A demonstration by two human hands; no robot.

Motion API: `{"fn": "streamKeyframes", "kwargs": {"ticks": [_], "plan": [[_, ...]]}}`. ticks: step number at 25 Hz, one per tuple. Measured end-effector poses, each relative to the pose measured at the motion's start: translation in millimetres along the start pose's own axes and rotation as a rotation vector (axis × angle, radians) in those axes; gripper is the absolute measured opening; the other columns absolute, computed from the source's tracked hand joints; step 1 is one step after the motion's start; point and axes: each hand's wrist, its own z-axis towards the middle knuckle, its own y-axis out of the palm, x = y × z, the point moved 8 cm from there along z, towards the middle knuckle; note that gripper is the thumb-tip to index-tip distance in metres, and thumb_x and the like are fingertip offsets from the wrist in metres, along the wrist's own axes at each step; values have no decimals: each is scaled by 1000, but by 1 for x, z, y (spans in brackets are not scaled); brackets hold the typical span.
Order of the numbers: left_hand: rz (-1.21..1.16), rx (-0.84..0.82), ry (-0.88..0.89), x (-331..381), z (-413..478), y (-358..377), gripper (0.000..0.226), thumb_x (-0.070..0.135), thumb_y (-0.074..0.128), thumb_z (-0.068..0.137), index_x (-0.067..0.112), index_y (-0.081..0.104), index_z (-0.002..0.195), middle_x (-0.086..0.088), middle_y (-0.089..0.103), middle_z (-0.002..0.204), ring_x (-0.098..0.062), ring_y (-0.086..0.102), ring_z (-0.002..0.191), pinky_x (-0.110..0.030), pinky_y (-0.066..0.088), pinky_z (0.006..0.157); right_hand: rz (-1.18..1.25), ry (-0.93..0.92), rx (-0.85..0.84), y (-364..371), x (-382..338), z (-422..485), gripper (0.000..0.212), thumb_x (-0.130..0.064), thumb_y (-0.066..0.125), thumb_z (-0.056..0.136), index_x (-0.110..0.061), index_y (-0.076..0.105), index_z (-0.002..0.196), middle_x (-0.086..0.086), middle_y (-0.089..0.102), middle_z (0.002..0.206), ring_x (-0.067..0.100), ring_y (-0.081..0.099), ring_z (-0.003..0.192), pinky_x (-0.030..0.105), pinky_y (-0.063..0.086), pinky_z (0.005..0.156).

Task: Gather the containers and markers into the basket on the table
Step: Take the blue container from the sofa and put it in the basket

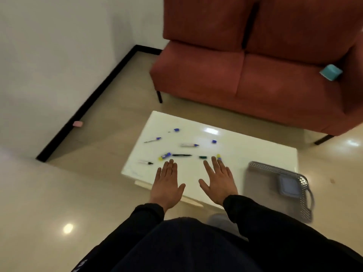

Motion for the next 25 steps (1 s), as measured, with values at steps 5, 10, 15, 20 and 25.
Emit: {"fn": "streamKeyframes", "kwargs": {"ticks": [5, 10, 15, 20, 25], "plan": [[-98, 48, -254, -145, -41, -16, 81, 54, 31, 101, 9, -6, 157, -7, -14, 166, -21, -16, 152, -44, -2, 124, -19, -240, -51, 23, -147, 55, 74, -65, 20, 96, -31, 1, 159, 1, -9, 167, 21, -7, 154, 44, 4, 123], [-154, 42, -433, -284, -48, -26, 81, 55, 27, 100, 12, -13, 156, -5, -20, 164, -18, -21, 150, -43, -5, 124, -12, -385, -108, 58, -277, 129, 76, -64, 20, 96, -27, -1, 159, 2, -9, 167, 22, -4, 154, 44, 5, 123], [-163, -66, -522, -407, -33, -37, 81, 55, 28, 100, 13, -13, 156, -5, -19, 165, -19, -20, 150, -42, -5, 124, 24, -352, -173, 81, -368, 215, 77, -64, 25, 96, -26, 2, 159, 3, -4, 168, 23, 1, 154, 45, 12, 122], [-181, -49, -541, -507, 11, -91, 81, 54, 28, 100, 12, -11, 157, -4, -20, 165, -19, -20, 150, -43, -4, 124, 20, -340, -162, 57, -447, 295, 76, -62, 27, 97, -25, 4, 159, 6, -1, 168, 24, 2, 154, 44, 14, 122], [-163, -64, -453, -588, 82, -125, 79, 53, 29, 100, 14, -10, 157, -4, -18, 165, -19, -18, 151, -43, -3, 125, 39, -265, -138, 46, -499, 367, 72, -62, 26, 98, -30, 3, 159, 4, -3, 168, 24, 2, 154, 46, 14, 122]]}}
